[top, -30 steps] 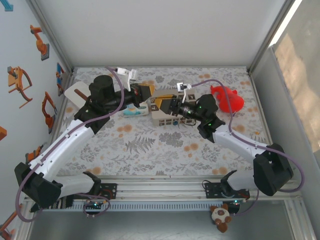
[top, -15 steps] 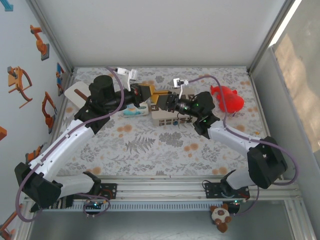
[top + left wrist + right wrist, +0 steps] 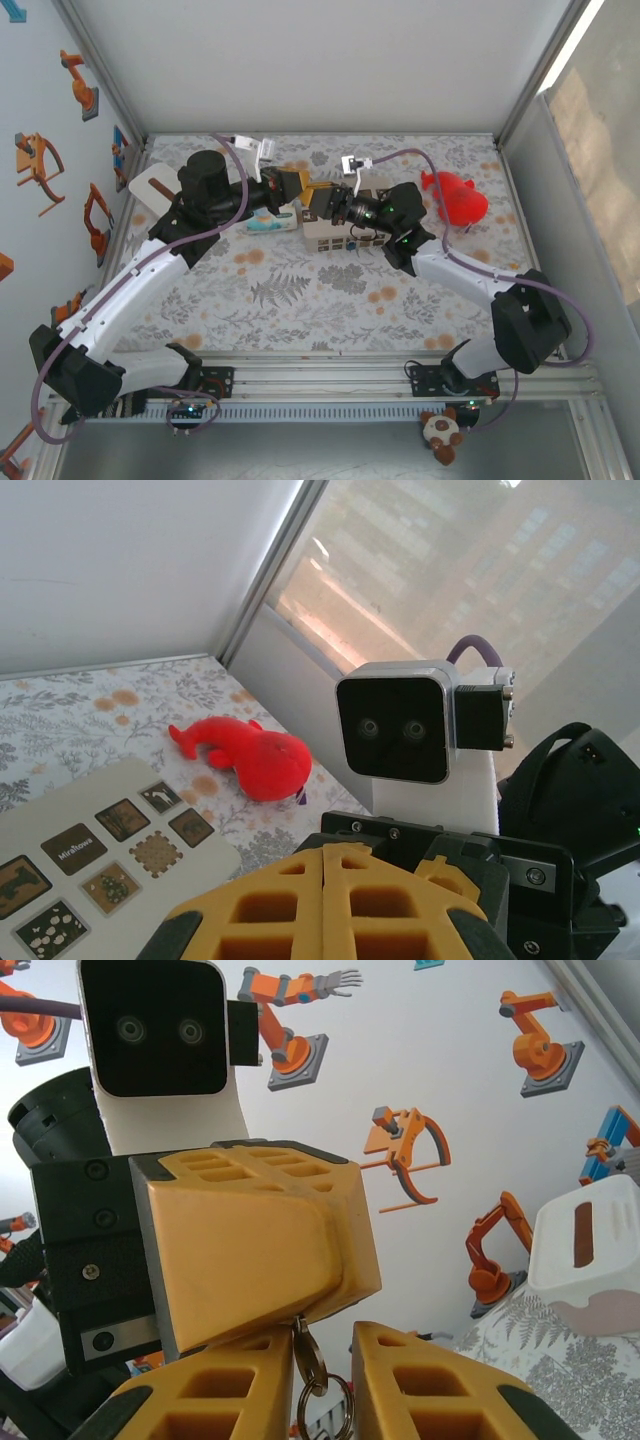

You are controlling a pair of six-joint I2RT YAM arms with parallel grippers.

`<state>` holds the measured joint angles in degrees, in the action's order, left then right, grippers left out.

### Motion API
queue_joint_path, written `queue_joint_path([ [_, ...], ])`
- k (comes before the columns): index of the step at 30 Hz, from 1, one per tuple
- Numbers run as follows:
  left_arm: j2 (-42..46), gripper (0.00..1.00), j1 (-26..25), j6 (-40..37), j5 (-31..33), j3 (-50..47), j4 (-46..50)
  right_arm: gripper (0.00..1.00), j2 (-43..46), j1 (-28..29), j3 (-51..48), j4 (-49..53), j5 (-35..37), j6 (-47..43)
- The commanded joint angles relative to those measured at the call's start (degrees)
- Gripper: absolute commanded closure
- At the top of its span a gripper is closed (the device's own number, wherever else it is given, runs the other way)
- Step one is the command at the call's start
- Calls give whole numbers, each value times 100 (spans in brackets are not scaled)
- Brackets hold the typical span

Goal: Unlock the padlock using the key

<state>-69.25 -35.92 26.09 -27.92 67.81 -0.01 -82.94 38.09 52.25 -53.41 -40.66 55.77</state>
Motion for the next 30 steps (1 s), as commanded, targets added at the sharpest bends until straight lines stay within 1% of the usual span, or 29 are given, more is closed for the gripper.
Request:
queue_joint_path([
  [1,120,100,-6,32,-51,-37,-127,81,92,23,58,-232,-12,14],
  [6,132,100,-11,29,-33,-38,-126,83,161,23,-82,-223,58,11],
  [9,134,100,-11,32,-29,-34,-113,90,177,23,-107,-188,67,-11],
  [12,142,100,-11,35,12,-33,-100,94,190,23,-126,-139,76,-44],
  [14,153,100,-11,37,59,-29,-80,100,208,15,-141,-88,76,-85],
  [15,158,100,-16,37,67,-27,-69,100,223,15,-149,-27,95,-120],
  [16,162,92,-3,50,68,-23,-62,100,257,15,-160,78,128,-183],
  [17,163,79,0,74,71,-14,-54,100,297,15,-163,202,146,-271],
  [19,198,67,34,125,58,16,-33,100,416,15,-138,632,204,-516],
  [20,238,58,85,182,48,37,-3,100,512,15,-123,934,252,-753],
  [22,366,48,277,376,59,81,127,100,751,22,-48,1820,419,-1352],
  [23,464,45,423,522,80,74,205,100,917,29,26,2442,591,-1757],
  [24,561,43,565,668,87,73,277,100,1037,41,102,2922,739,-2087],
  [26,783,43,863,972,31,46,427,100,1348,146,388,4306,1316,-3231],
  [28,948,41,996,1136,137,132,824,100,1549,291,640,5302,1967,-4207],
  [30,1026,38,1020,1286,337,308,1400,100,1708,420,800,5878,2674,-5014],
])
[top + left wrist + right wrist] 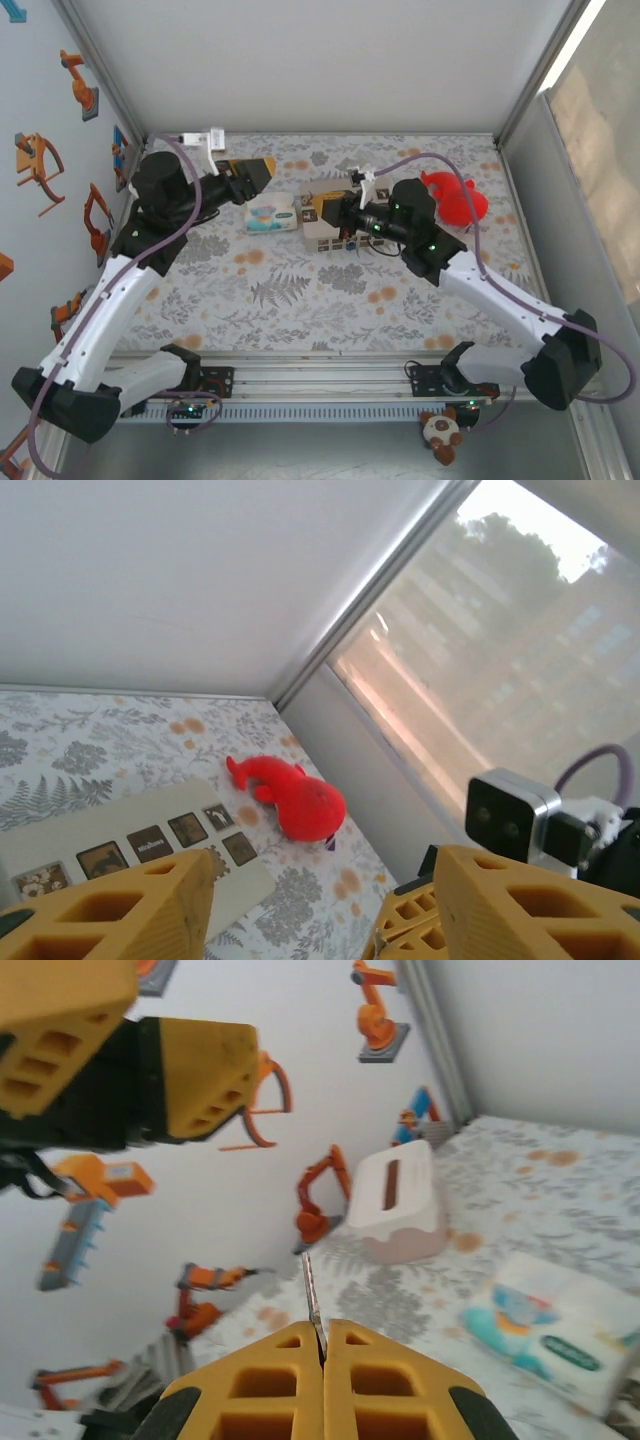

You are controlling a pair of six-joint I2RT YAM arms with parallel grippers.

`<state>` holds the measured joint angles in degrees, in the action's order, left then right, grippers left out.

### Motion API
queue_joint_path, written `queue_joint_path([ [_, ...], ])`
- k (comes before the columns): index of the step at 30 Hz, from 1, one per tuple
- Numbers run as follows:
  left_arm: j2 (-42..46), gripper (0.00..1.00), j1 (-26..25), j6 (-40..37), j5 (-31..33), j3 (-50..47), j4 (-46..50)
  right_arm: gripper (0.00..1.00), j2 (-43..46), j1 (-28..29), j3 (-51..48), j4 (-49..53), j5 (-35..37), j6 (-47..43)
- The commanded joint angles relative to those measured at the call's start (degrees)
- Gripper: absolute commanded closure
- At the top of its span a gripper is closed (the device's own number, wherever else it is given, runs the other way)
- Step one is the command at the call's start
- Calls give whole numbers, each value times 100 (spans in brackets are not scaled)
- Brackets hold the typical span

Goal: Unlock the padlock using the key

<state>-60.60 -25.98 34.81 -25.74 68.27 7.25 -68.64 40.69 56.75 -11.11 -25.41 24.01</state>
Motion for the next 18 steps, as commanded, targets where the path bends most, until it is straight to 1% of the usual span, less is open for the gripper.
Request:
queue_joint_path([
  [1,162,38,23,577,187,357,958,100,376,235,371,1771,1466,-2252],
  [3,94,37,25,1029,324,553,1548,100,527,447,334,1866,2179,-3068],
  [5,1,37,49,1733,309,618,1830,100,640,717,252,1787,2924,-4045],
  [6,-29,38,53,2047,239,595,1776,100,657,800,218,1716,3126,-4337],
  [8,-94,38,45,2747,6,468,1375,100,681,1006,116,1489,3549,-5125],
  [11,-183,40,11,3475,-105,313,862,100,618,1266,-3,1088,4150,-6073],
  [16,-396,42,-245,4234,-46,283,867,100,373,1366,-16,749,4526,-7053],
  [18,-504,43,-414,4439,-4,305,841,100,290,1379,17,669,4512,-7265],
])
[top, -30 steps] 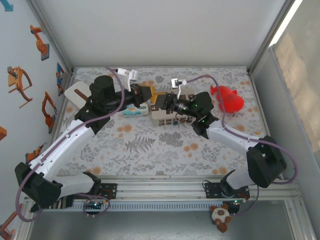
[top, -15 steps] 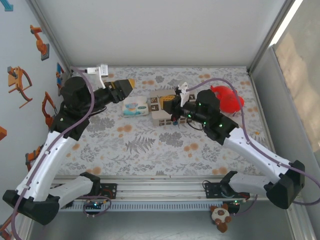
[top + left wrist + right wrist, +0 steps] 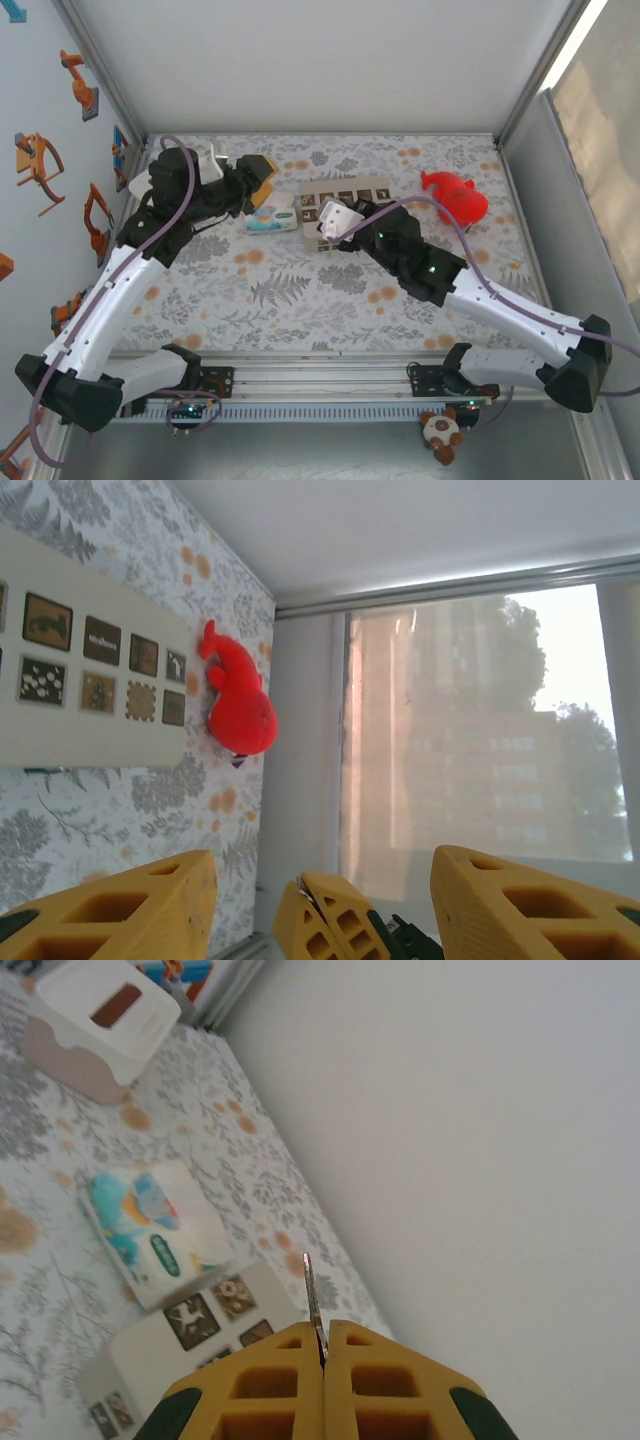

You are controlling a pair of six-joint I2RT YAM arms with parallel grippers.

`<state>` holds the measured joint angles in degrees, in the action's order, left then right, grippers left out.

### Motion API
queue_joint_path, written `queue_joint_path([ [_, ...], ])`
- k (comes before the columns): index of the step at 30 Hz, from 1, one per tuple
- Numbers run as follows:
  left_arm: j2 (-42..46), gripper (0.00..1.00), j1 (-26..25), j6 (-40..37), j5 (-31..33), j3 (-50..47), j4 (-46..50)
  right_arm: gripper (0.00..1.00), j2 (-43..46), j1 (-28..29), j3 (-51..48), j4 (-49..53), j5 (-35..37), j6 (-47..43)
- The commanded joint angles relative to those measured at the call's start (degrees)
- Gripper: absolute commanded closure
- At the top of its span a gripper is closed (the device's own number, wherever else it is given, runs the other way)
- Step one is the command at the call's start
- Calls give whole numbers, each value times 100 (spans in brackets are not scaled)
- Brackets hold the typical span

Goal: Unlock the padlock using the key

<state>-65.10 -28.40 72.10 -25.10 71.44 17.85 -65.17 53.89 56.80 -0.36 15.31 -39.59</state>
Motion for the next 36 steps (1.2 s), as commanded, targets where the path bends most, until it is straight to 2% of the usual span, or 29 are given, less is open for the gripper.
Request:
queue_joint_path([
  [1,-107,44,-252,827,-63,-7,-249,100,-102,65,39,-436,415,-986],
  [9,-483,54,-628,1291,172,120,-152,100,-345,68,190,-588,242,-1218],
  [17,-757,59,-849,1498,294,228,-69,100,-497,69,320,-656,174,-1194],
  [23,-834,66,-938,1571,567,186,54,100,-592,62,341,-773,179,-1150],
  [36,-1056,78,-1066,1668,625,246,-94,100,-638,74,385,-774,242,-974],
])
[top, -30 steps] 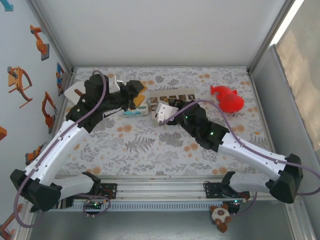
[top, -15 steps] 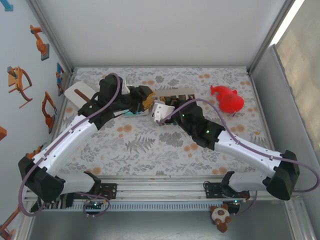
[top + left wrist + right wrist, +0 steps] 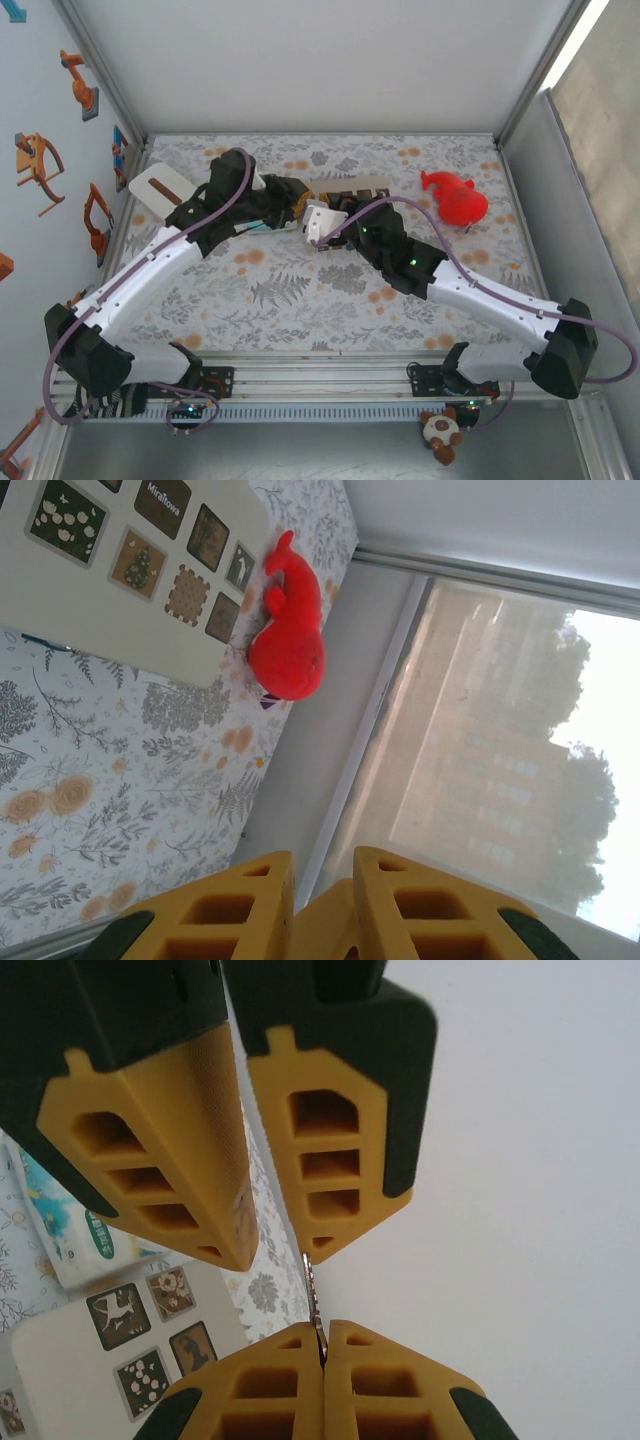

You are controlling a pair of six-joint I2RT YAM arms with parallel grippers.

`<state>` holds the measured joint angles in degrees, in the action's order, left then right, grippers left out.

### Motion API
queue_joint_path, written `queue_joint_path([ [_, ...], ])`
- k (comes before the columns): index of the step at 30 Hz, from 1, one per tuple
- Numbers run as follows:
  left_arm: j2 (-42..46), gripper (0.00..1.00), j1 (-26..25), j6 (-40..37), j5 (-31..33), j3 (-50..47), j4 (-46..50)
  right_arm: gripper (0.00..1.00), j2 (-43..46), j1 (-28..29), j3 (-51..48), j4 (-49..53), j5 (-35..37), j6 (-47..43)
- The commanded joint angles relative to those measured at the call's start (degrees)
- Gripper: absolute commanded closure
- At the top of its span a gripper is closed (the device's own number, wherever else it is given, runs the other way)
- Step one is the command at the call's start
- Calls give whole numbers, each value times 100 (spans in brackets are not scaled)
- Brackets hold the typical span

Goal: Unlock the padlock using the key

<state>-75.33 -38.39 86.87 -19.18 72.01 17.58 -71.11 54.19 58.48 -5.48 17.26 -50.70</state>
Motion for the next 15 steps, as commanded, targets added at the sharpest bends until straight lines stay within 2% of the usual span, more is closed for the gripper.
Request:
queue_joint_path([
  [1,-44,78,-88,181,45,205,-59,100,-51,40,216,-254,51,139],
  [15,-118,77,-107,129,263,247,38,100,29,57,-9,-256,226,119],
])
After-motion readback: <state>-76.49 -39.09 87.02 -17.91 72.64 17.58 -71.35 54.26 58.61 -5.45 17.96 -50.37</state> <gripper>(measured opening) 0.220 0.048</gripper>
